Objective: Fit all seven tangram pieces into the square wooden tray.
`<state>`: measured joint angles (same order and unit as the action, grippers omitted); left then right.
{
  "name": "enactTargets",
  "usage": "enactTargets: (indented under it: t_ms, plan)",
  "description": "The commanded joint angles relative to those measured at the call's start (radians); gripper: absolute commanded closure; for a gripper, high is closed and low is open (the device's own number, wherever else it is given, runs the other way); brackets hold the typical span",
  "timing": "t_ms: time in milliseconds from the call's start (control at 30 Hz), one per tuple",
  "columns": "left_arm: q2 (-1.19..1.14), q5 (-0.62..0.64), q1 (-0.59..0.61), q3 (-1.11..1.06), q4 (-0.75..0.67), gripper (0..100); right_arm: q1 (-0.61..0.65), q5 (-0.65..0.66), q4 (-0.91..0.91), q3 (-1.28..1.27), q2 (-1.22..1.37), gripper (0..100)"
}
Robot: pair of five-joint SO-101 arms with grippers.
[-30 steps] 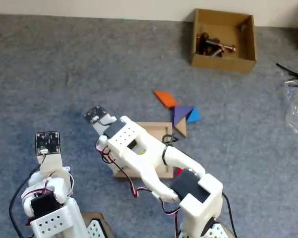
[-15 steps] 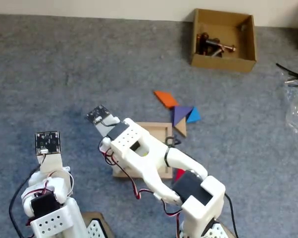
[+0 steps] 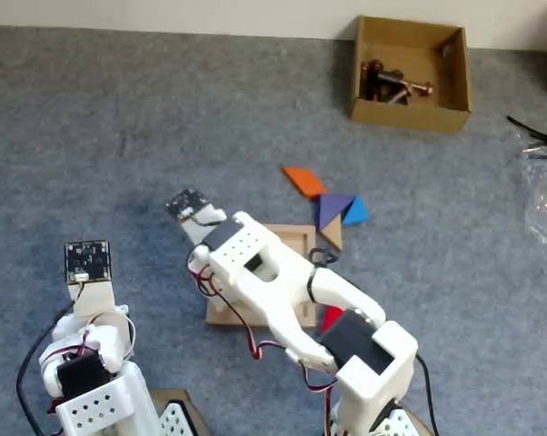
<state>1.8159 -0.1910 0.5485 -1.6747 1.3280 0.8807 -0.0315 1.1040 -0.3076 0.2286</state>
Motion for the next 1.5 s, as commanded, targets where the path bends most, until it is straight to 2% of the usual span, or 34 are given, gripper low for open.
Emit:
enactTargets:
  t_ms: [0, 300, 567, 733, 1200, 1467]
  plan:
    - [0.005, 0.009, -0.015, -0.021, 0.009, 99, -0.012, 0.003, -0.033, 0.004, -0.035, 91.7]
    - [0.005, 0.009, -0.015, -0.021, 0.009, 99, -0.012, 0.009, -0.031, 0.001, -0.035, 99.5]
    - [0.005, 0.009, -0.015, -0.021, 0.009, 99, -0.022, 0.009, -0.027, 0.005, -0.036, 99.5]
    - [0.005, 0.009, -0.015, -0.021, 0.009, 99, -0.036, 0.012, 0.041, 0.013, -0.038, 99.5]
    - [0.005, 0.009, -0.015, -0.021, 0.009, 99, -0.041, 0.011, 0.194, 0.216, -0.036, 99.4]
    - [0.005, 0.009, -0.015, -0.021, 0.009, 99, -0.110, 0.012, 0.191, 0.222, -0.036, 99.4]
